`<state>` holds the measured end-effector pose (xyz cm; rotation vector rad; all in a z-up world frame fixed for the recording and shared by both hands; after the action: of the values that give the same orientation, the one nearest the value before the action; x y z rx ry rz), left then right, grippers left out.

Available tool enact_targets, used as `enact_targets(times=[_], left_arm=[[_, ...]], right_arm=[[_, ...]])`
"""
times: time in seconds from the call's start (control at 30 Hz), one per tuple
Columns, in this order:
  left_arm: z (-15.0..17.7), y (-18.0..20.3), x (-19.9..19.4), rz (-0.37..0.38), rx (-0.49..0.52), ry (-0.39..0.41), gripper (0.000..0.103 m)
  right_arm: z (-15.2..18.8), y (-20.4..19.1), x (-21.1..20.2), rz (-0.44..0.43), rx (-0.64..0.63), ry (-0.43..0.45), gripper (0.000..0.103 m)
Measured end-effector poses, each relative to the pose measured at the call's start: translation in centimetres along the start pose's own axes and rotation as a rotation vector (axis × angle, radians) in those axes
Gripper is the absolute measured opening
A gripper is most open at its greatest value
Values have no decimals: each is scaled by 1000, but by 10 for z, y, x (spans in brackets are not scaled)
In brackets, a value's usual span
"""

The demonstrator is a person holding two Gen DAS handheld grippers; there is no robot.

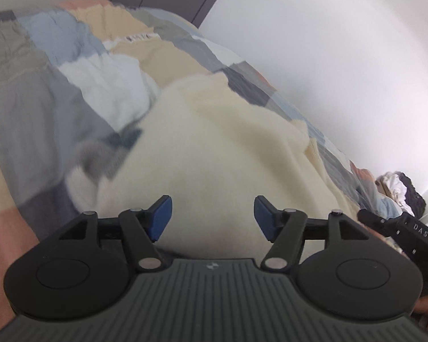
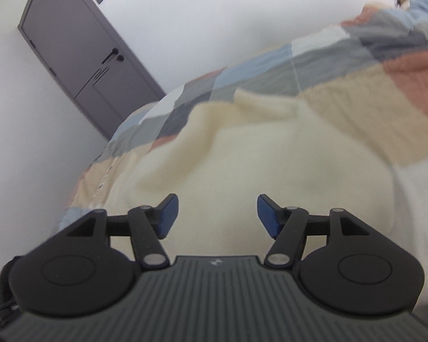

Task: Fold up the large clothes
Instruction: 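Grasp the folded sweater bundle with both grippers from its sides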

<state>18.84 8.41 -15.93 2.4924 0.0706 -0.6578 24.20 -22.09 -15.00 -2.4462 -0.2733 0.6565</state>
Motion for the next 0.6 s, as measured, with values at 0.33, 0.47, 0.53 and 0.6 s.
enact_targets(times=[0.33,0.47,0.53,0.6], left_arm=[[18,1,17,41,-93,-42,90],[17,-7,13,50,-214,-77,90],[22,-13,17,46,-252,-122,90],[27,-25,26,24,-312,-159,90]], right_arm=[[40,27,17,-52,353,-187,92],[54,37,31,-56,467,-243,97],[61,41,37,-49,513,-270,96],[65,45,42,-52,557,-281,96]])
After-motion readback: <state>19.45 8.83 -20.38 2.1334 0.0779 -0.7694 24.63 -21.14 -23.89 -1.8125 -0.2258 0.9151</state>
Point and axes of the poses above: each gripper's, at about its wrist camera, not at the fingertips, and x roughly the way its jaws point, y to its right, z to its underside, the point moved 3 cm from there along x, roughly the way its jaws point, and after that the axes turned 10 degrees about y, right-handed, at the moved point
